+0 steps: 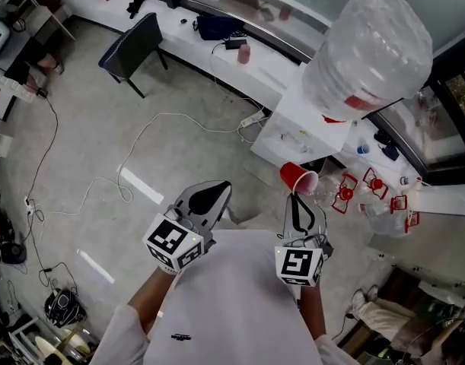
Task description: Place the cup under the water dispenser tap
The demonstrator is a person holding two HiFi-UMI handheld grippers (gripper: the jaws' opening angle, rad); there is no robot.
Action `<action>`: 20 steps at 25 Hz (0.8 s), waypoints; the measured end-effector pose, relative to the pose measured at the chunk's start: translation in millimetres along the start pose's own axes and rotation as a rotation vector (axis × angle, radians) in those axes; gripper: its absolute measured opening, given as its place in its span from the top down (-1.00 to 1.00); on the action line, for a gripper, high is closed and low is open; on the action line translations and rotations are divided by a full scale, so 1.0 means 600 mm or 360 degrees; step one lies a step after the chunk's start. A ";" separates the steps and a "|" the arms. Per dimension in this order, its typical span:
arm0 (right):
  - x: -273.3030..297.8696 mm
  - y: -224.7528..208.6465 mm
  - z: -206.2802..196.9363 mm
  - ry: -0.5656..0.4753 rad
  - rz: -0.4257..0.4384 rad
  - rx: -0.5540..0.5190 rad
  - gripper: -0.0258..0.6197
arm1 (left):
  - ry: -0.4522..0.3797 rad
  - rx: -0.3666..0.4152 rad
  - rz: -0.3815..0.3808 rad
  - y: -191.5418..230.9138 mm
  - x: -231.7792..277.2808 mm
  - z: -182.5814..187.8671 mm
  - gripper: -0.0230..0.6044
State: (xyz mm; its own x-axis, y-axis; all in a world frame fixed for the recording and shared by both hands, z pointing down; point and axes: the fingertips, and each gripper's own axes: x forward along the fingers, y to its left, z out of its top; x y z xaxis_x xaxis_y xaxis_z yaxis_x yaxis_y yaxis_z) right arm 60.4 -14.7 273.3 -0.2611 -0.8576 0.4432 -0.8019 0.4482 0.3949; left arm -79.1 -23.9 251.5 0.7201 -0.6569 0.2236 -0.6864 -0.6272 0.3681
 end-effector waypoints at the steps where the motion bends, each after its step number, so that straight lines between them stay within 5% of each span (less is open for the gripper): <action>1: 0.004 0.001 0.000 0.0004 0.0007 -0.0006 0.85 | 0.0012 -0.0008 -0.0004 0.001 0.004 -0.004 0.93; 20: 0.078 0.012 -0.062 0.0028 0.0127 -0.0056 0.85 | 0.0158 0.0013 0.0030 0.008 0.061 -0.055 0.93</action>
State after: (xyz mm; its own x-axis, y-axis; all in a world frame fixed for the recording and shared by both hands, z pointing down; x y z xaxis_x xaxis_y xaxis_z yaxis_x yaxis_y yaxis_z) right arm 62.3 -42.1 326.8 -0.3135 -0.8144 0.4882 -0.7597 0.5236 0.3856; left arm -52.7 -36.9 290.8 0.7135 -0.6240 0.3187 -0.7003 -0.6189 0.3558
